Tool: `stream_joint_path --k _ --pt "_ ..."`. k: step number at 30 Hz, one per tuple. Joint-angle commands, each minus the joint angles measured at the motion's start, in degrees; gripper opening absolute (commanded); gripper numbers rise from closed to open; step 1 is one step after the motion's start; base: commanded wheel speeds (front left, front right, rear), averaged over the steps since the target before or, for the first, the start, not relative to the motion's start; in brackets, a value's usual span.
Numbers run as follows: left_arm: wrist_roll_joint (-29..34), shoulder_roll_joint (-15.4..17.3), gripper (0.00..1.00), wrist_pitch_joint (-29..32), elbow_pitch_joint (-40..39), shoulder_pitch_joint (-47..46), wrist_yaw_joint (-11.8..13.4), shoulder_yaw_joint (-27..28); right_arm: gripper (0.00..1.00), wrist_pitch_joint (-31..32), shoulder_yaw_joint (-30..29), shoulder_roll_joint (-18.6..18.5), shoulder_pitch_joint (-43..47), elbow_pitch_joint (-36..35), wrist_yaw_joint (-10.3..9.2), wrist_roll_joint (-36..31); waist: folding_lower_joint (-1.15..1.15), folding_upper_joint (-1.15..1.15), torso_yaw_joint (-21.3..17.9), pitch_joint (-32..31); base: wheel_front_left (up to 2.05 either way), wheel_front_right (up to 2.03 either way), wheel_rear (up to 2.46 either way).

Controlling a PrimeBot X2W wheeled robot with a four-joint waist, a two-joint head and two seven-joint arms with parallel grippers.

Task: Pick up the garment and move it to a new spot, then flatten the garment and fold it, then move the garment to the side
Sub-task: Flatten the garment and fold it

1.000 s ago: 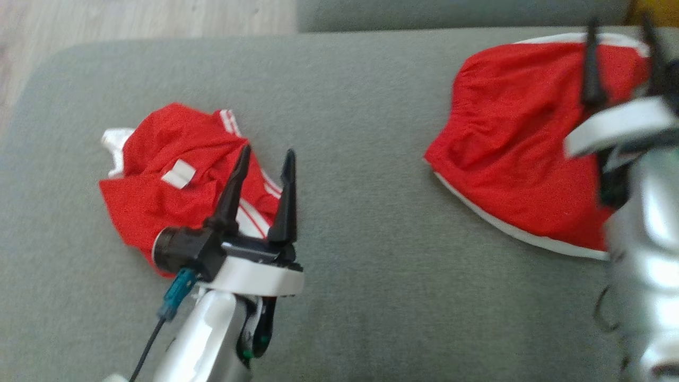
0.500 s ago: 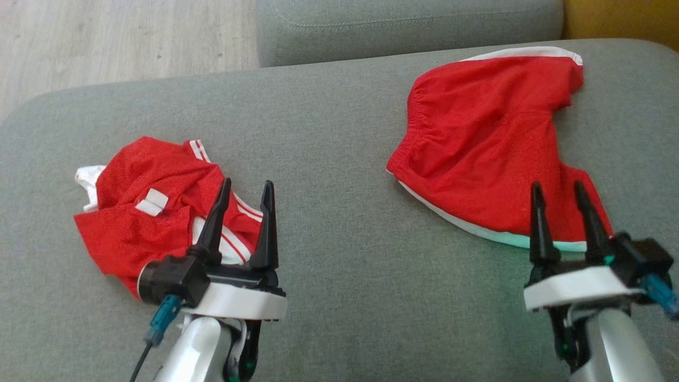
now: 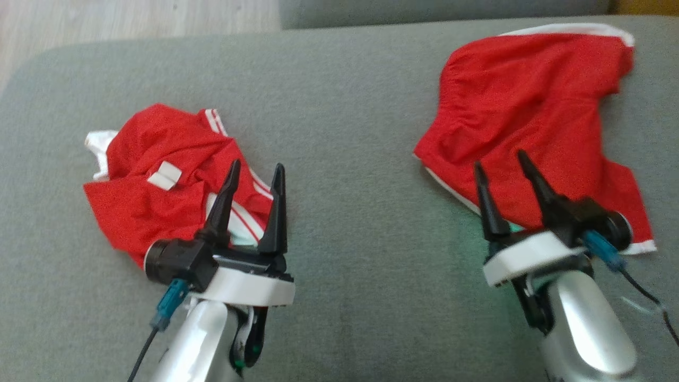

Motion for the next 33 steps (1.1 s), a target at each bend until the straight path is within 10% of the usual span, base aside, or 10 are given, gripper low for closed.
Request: stream_joint_path --k 1,16,18,33 --pt "0.53 0.04 1.0 -0.46 -1.5 -2.7 -0.09 1.4 1.0 0.83 2.12 0.19 -2.92 -0.02 -0.04 -0.94 -0.01 0.0 1.99 2.15 0.0 0.0 0.0" --pt "0.11 -0.46 1.0 -0.46 -1.05 -5.59 0.11 -0.42 1.0 0.79 3.09 -0.16 -15.3 21.66 -0.04 -2.15 -0.01 0.0 7.64 5.7 0.0 0.0 0.0" --pt "0.09 -0.48 1.0 -0.46 -1.1 -5.62 0.17 -0.5 0.0 -0.16 3.02 -0.08 -16.59 23.82 -0.04 -1.22 -0.01 0.0 7.8 5.8 0.0 0.0 0.0" --pt "0.26 -0.54 1.0 -0.46 -0.09 -5.32 0.34 -0.4 0.0 -2.74 26.03 -0.43 -15.96 18.45 -0.04 24.48 -0.01 0.0 4.87 2.7 0.0 0.0 0.0"
